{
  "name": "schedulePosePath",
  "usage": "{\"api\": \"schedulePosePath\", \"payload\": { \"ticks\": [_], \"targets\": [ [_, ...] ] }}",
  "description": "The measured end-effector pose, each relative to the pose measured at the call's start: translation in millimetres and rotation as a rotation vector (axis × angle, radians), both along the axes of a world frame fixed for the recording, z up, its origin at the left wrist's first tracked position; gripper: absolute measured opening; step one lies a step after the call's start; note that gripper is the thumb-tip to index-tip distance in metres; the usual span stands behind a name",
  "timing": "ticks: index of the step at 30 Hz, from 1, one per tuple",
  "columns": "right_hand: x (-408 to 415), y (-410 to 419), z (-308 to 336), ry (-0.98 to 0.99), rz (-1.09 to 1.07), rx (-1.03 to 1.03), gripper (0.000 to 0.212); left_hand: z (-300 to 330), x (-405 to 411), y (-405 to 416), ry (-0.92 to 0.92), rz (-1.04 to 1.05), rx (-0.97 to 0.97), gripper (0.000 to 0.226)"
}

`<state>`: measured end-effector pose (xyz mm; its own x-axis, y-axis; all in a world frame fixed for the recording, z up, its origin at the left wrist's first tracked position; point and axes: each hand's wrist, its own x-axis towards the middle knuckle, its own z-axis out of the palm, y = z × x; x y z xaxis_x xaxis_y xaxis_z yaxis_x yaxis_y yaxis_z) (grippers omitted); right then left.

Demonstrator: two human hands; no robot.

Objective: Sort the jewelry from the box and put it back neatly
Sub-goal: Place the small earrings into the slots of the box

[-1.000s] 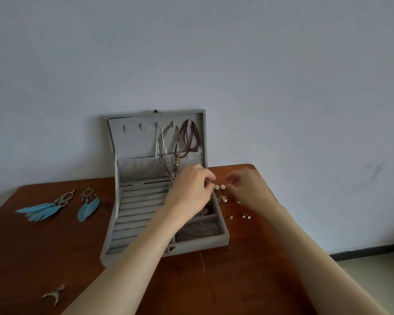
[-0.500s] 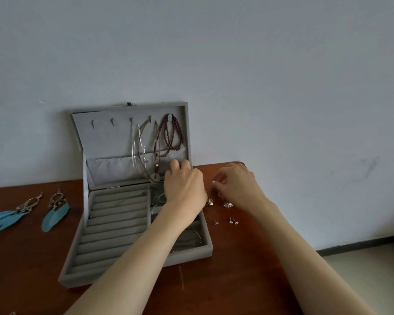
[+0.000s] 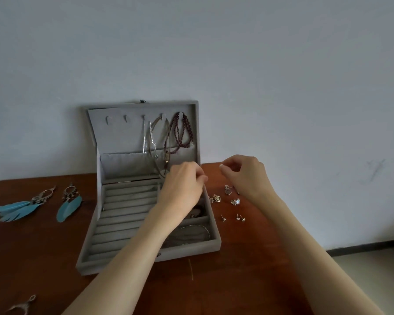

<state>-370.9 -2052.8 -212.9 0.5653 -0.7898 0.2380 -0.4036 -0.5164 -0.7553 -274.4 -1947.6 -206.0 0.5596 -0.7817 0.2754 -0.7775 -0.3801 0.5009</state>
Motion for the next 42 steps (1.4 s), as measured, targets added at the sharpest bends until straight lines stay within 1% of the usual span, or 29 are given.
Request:
{"api": "schedulePosePath", "payload": {
  "ticks": [2,4,8,11,13,15,18,26,29,32,35,38,40,42],
  "targets": [
    [5,16,6,-0.037,0.043,0.024,0.013,9,9,25,0.029,0.011,-0.054,0.018],
    [13,36,12,-0.051,0.113,0.045,0.013,13,23,53,0.013,0.025,-0.087,0.018],
    [36,75,23,-0.081,0.261,0.138,0.011,15,56,106,-0.047,0.122,-0.105,0.020],
    [62,97,23,-0.060,0.316,0.158,0.015,5,75,125,-0.099,0.179,-0.070,0.023],
    [80,107,18,-0.041,0.318,0.120,0.017,-1,84,129,-0.120,0.191,-0.050,0.025],
    [95,114,11,0.010,0.313,0.061,0.019,-6,90,129,-0.132,0.195,-0.053,0.023],
    [110,120,3,0.089,0.319,-0.019,0.021,-11,95,126,-0.177,0.160,-0.003,0.021],
    [125,123,-9,0.210,0.352,-0.104,0.025,-22,100,123,-0.222,0.195,0.008,0.028],
    [127,125,-12,0.216,0.355,-0.100,0.026,-22,93,125,-0.217,0.247,-0.037,0.026],
    [130,127,-13,0.237,0.372,-0.142,0.028,-19,88,125,-0.190,0.310,-0.053,0.024],
    [130,129,-13,0.233,0.386,-0.170,0.028,-19,85,125,-0.251,0.305,-0.078,0.018],
    [131,130,-14,0.215,0.368,-0.151,0.027,-18,84,125,-0.311,0.315,-0.068,0.021],
    [132,130,-14,0.197,0.356,-0.126,0.023,-21,87,124,-0.387,0.299,-0.060,0.026],
    [132,129,-16,0.180,0.353,-0.115,0.022,-26,93,122,-0.418,0.282,-0.043,0.022]
  ]
}}
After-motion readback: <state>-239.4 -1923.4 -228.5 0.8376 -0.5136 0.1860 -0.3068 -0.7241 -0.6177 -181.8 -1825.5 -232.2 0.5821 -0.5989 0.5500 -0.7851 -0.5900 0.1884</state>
